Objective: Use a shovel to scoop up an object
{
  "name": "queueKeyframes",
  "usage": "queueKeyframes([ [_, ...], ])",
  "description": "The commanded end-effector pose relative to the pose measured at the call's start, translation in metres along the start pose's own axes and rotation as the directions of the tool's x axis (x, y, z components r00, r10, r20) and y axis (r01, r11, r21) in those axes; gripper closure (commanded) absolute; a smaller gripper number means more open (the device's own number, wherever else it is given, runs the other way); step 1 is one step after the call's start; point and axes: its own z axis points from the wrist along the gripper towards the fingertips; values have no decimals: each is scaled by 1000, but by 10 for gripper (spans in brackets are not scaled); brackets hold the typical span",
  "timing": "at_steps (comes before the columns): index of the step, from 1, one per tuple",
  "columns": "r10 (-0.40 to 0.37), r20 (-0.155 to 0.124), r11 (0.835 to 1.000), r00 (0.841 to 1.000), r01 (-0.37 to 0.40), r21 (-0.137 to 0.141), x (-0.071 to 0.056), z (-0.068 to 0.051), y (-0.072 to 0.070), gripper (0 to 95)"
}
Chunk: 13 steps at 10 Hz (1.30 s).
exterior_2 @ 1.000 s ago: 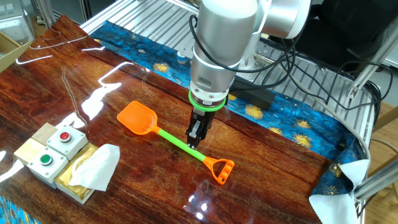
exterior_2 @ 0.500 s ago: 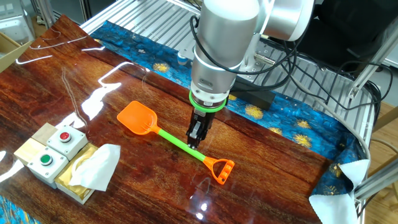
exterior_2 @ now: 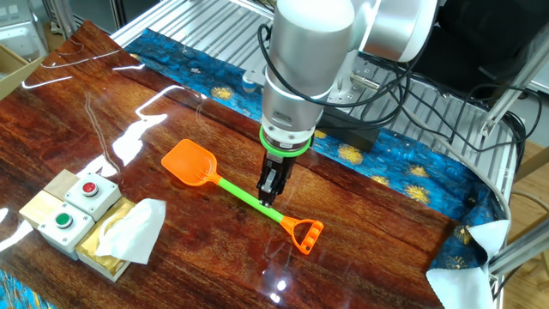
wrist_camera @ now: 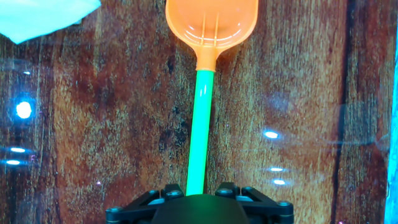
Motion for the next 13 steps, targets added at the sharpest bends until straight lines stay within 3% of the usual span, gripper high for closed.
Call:
queueKeyframes([
  [1, -4, -2, 1000, 1000, 4, -8, 0, 0, 0, 570],
  [2, -11, -15, 1000, 1000, 10, -13, 0, 0, 0, 570],
  [4, -37, -8, 999, 999, 37, -26, 0, 0, 0, 570],
  [5, -63, -6, 997, 998, 63, -36, 0, 0, 0, 760],
  [13, -127, -38, 991, 991, 125, -51, 0, 0, 0, 760],
])
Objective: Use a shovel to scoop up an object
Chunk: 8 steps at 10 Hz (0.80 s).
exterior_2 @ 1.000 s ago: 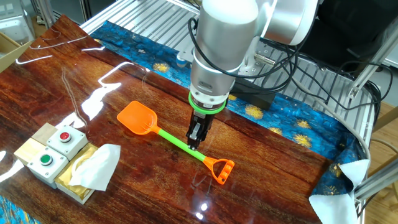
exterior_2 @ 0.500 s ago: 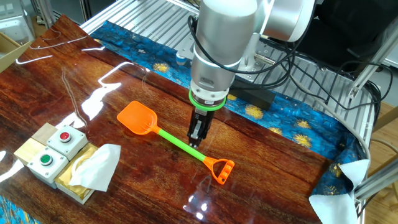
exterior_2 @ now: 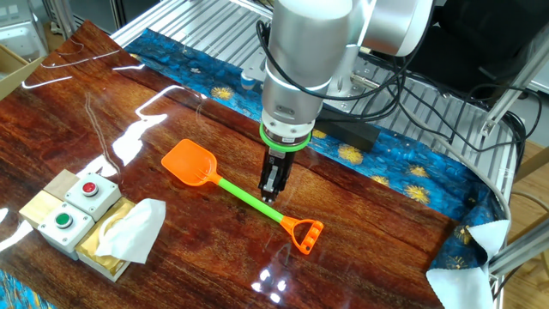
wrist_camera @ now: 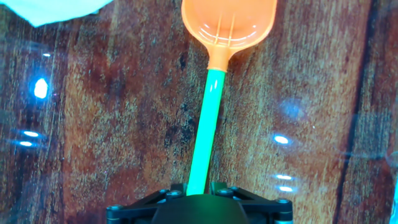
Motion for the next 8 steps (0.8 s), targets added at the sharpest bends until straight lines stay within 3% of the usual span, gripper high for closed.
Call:
queueKeyframes([
  [1, -20, 6, 1000, 1000, 20, 2, 0, 0, 2, 760],
  [4, 0, 14, 1000, 1000, 0, 4, 0, 0, 2, 760],
  [6, -10, 0, 1000, 1000, 10, 3, 0, 0, 2, 760],
  [7, -9, -5, 1000, 1000, 9, 5, 0, 0, 2, 950],
  [8, 2, -5, 1000, 1000, -2, 7, 0, 0, 2, 950],
])
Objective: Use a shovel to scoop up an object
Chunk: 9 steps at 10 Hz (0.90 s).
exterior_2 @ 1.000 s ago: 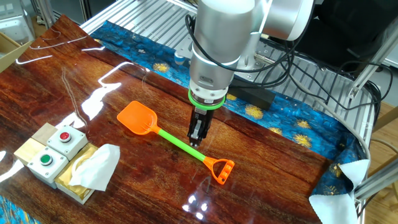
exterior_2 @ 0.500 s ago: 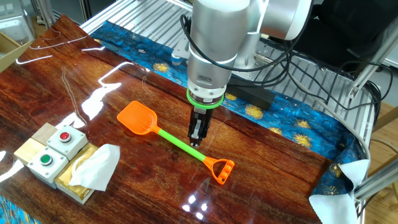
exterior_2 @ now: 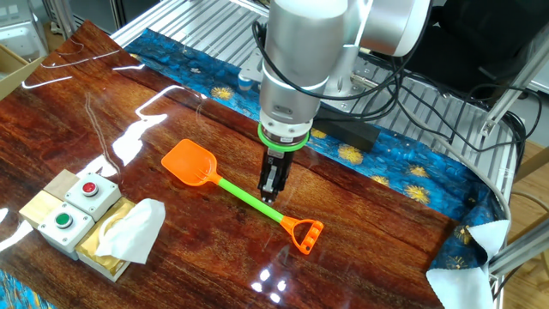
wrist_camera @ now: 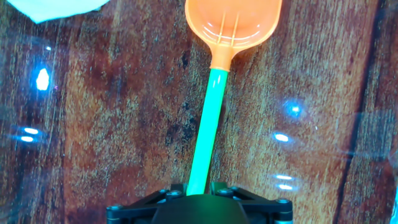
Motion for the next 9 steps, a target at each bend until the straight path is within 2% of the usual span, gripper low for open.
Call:
queueKeyframes([
  [1, 7, 5, 1000, 1000, -7, 6, 0, 1, 1, 950],
  [2, 17, 16, 1000, 1000, -17, 9, 1, 4, 1, 760],
  [7, 47, 21, 999, 999, -47, 6, 2, 18, 6, 760],
  [9, 58, 34, 998, 998, -59, 9, 2, 23, 7, 760],
])
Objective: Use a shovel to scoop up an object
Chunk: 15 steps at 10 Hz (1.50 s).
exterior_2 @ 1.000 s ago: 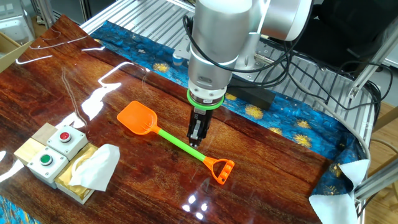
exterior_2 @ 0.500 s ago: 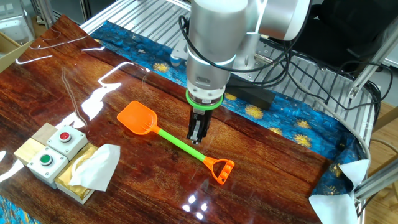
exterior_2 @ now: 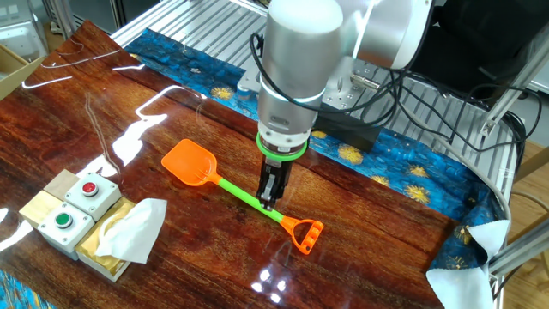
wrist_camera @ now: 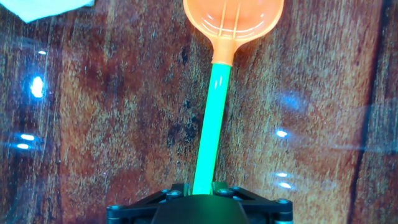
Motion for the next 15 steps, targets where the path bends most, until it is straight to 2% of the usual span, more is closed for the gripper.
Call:
queueKeyframes([
  [1, 16, 1, 1000, 1000, -16, 2, -1, 0, -1, 760],
  [4, 34, 16, 999, 999, -34, 2, -1, 7, 1, 760],
  [7, 35, 47, 999, 998, -36, 5, -2, 15, 1, 760],
  [11, 3, 51, 1000, 999, -4, 10, -3, 22, 0, 760],
  [15, 64, 59, 998, 996, -64, -4, -4, 29, -1, 760],
])
